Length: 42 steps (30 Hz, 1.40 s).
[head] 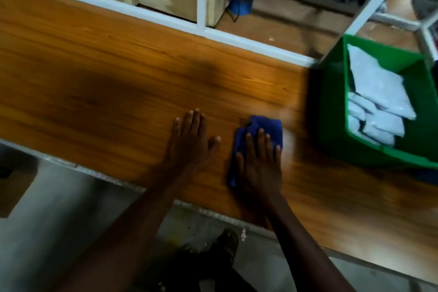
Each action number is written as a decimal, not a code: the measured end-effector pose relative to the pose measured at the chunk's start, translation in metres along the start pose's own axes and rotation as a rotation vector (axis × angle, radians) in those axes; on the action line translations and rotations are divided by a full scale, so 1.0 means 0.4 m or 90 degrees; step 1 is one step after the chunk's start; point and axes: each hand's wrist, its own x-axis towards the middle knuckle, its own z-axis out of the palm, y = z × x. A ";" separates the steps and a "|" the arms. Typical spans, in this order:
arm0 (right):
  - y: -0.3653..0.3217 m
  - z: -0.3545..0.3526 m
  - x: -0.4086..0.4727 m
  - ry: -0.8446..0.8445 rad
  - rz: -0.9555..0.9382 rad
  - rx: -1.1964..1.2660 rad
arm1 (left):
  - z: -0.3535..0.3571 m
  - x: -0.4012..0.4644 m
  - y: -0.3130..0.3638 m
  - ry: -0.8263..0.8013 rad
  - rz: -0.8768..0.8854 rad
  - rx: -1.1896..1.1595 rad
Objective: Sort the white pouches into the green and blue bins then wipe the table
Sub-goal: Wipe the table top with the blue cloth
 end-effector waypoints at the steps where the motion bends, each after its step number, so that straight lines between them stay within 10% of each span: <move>1: 0.033 -0.001 0.060 0.004 0.052 -0.005 | 0.005 0.007 0.029 0.005 0.003 0.004; 15: 0.261 -0.052 0.633 0.026 0.257 0.092 | 0.033 0.029 0.033 0.075 0.014 0.044; 30: 0.034 -0.041 -0.123 0.000 0.081 0.030 | -0.007 -0.004 0.058 -0.020 0.010 0.048; 42: 0.780 -0.191 -0.372 0.012 0.298 -0.043 | 0.030 -0.136 0.278 -0.005 0.068 0.006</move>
